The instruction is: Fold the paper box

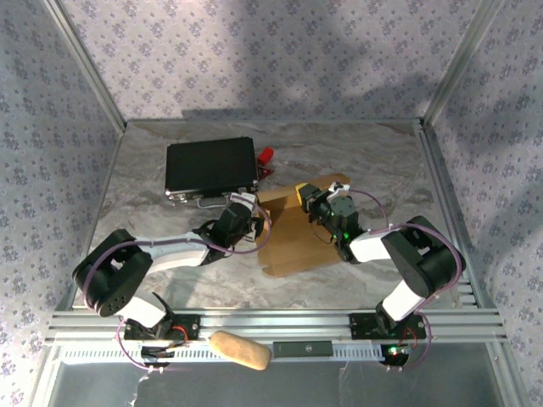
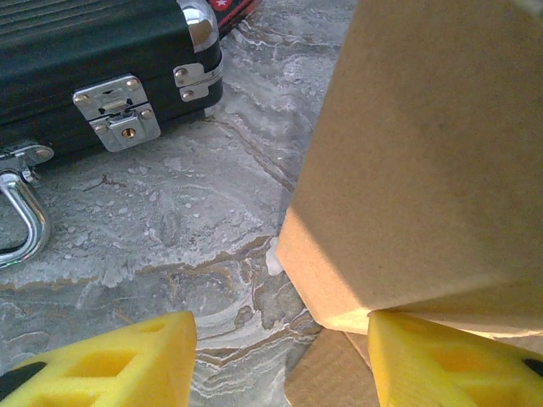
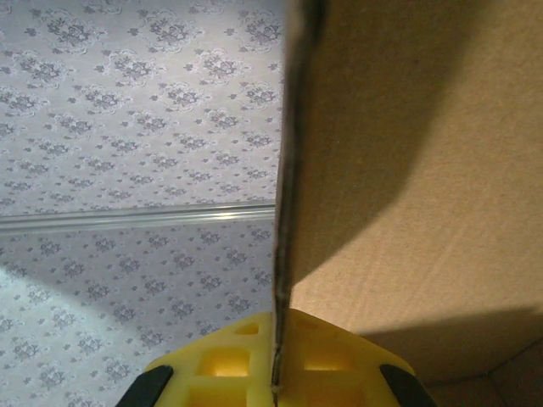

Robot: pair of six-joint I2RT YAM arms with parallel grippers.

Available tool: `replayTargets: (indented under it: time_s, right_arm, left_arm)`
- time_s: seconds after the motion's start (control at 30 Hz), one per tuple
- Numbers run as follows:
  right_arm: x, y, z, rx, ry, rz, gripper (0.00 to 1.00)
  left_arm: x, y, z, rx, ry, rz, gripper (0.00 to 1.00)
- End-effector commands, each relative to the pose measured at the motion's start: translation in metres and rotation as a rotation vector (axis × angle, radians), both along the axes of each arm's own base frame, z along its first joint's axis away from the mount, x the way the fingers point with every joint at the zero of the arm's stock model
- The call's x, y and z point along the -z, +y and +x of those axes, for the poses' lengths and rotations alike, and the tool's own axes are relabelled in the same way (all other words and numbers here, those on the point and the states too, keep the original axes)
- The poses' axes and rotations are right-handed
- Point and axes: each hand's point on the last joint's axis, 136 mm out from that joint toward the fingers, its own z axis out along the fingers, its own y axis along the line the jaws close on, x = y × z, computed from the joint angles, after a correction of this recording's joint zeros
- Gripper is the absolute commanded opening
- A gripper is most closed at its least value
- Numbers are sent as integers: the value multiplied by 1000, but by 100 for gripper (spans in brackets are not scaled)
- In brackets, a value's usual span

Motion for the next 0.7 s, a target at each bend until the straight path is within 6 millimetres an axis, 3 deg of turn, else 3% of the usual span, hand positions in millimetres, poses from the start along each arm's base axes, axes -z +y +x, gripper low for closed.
replayTargets:
  time_s: [0.0, 0.2, 0.47, 0.67]
  right_arm:
    - [39, 13, -15, -74, 123, -65, 0]
    - [40, 12, -14, -78, 156, -60, 0]
    - [35, 10, -15, -78, 172, -64, 0]
    - [37, 11, -15, -77, 187, -62, 0]
  left_arm:
    - [-38, -14, 24, -31, -118, -72, 53]
    - [-48, -22, 16, 48, -180, -98, 54]
    - [-46, -19, 18, 102, -219, -61, 54]
    - [-52, -27, 12, 168, -310, -130, 58]
